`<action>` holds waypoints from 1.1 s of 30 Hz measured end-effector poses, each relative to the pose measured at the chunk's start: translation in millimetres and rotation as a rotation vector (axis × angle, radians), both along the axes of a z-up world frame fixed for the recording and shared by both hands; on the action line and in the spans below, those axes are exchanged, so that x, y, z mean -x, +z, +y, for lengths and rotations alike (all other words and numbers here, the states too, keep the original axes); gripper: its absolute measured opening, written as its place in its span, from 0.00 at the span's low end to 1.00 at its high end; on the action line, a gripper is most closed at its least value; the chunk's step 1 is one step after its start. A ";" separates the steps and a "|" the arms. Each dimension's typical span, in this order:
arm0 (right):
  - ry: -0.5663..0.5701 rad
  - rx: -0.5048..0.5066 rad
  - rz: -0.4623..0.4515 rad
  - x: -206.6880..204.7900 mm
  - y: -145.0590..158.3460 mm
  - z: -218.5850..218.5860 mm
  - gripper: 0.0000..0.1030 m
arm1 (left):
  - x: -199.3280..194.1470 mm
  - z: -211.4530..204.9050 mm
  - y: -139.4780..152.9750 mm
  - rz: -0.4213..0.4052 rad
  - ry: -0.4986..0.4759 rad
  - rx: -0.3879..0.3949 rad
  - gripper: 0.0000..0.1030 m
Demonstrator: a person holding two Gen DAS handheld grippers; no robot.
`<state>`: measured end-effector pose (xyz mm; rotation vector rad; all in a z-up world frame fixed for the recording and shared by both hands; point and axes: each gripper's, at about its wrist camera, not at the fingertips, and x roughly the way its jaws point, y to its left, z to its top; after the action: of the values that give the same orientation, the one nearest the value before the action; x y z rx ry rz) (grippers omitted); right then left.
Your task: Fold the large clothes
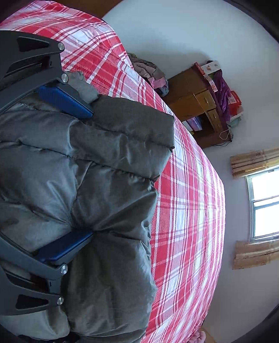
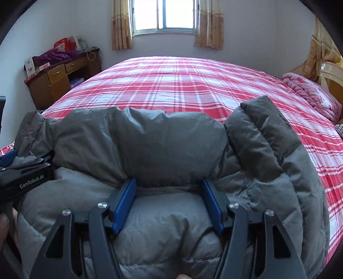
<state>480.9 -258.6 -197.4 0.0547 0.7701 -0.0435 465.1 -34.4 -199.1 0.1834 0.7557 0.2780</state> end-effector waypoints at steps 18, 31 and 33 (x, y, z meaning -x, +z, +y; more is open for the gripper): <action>-0.006 0.033 0.063 -7.5 -8.7 3.1 0.64 | -2.3 1.8 -6.7 0.012 -0.003 0.010 0.99; -0.011 0.057 0.071 -11.1 -10.1 7.1 0.64 | -2.5 1.1 -7.5 0.015 0.001 -0.001 0.99; -0.012 0.059 0.071 -11.2 -10.1 7.6 0.64 | -4.6 0.1 -6.9 0.038 -0.001 -0.008 0.99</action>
<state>492.0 -251.0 -207.5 0.0020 0.8389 -0.0800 469.6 -34.3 -206.0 0.1968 0.7926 0.2770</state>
